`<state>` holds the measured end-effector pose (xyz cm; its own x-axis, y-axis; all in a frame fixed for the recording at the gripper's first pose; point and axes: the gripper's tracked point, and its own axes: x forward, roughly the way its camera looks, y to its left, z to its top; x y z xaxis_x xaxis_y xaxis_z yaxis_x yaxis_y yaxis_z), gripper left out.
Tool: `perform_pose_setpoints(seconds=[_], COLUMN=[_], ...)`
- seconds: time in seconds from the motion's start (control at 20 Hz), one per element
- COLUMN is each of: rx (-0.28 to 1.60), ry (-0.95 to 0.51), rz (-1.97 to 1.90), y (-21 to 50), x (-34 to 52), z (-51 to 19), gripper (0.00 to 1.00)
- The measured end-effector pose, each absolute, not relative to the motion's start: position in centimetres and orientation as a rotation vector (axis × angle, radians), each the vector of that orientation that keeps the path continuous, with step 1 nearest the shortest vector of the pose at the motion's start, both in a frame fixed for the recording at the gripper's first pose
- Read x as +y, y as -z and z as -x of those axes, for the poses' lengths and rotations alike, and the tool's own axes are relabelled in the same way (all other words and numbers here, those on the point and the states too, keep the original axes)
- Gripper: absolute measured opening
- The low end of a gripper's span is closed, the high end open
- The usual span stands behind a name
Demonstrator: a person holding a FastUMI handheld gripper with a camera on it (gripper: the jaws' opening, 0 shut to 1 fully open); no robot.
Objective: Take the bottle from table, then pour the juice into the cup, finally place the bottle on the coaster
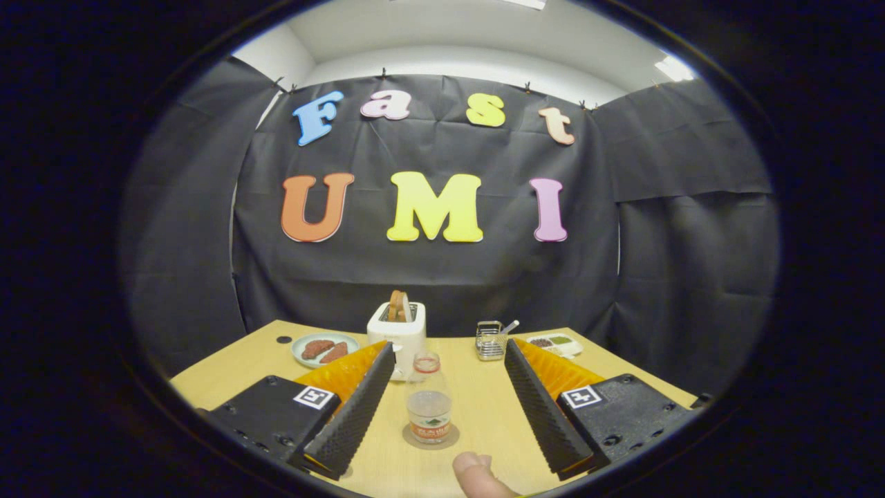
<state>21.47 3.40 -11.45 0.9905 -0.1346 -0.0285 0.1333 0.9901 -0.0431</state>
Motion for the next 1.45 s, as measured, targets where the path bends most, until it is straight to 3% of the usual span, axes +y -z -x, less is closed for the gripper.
perform_pose_setpoints(seconds=[0.5,0.85,1.45], rx=[-0.024,0.040,-0.005], ry=[0.221,0.185,0.143], rz=[0.089,0.058,0.034], y=[0.4,-3.3,-7.1], x=[1.7,2.3,2.3], z=[-12.5,-9.6,-6.8], gripper=[1.00,1.00,1.00])
